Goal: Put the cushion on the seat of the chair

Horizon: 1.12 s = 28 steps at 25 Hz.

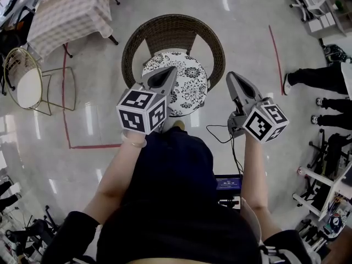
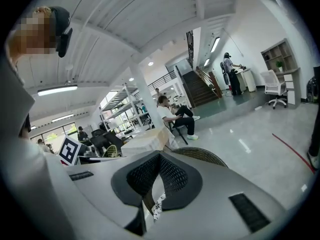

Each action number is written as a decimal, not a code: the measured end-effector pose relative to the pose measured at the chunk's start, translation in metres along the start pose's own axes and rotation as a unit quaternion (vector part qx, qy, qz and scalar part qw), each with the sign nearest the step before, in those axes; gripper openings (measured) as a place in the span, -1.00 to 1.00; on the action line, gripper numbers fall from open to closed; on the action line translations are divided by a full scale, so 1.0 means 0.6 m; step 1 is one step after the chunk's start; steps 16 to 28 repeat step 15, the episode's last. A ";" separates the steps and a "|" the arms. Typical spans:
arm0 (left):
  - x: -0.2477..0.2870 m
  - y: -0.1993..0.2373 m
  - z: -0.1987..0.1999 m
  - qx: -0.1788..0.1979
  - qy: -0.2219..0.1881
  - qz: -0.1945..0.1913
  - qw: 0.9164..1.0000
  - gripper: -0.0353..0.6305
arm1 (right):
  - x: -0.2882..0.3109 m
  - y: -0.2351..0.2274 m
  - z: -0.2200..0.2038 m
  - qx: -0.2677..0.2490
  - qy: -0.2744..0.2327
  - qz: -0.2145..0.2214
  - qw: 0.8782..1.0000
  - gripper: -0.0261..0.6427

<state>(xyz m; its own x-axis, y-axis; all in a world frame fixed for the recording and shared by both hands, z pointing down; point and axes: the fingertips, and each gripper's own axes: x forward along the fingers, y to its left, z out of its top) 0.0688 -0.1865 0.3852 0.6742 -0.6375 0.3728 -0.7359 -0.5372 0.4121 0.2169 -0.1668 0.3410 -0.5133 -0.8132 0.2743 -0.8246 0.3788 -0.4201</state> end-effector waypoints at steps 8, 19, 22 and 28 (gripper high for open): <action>0.014 -0.010 0.002 -0.003 0.005 -0.016 1.000 -0.82 | 0.014 0.015 0.004 -0.014 0.011 0.018 1.000 -0.86; 0.017 -0.007 0.008 0.004 0.006 -0.019 1.000 -0.82 | 0.003 0.021 0.012 -0.007 0.017 0.040 0.999 -0.86; 0.017 -0.007 0.008 0.004 0.006 -0.019 1.000 -0.82 | 0.003 0.021 0.012 -0.007 0.017 0.040 0.999 -0.86; 0.017 -0.007 0.008 0.004 0.006 -0.019 1.000 -0.82 | 0.003 0.021 0.012 -0.007 0.017 0.040 0.999 -0.86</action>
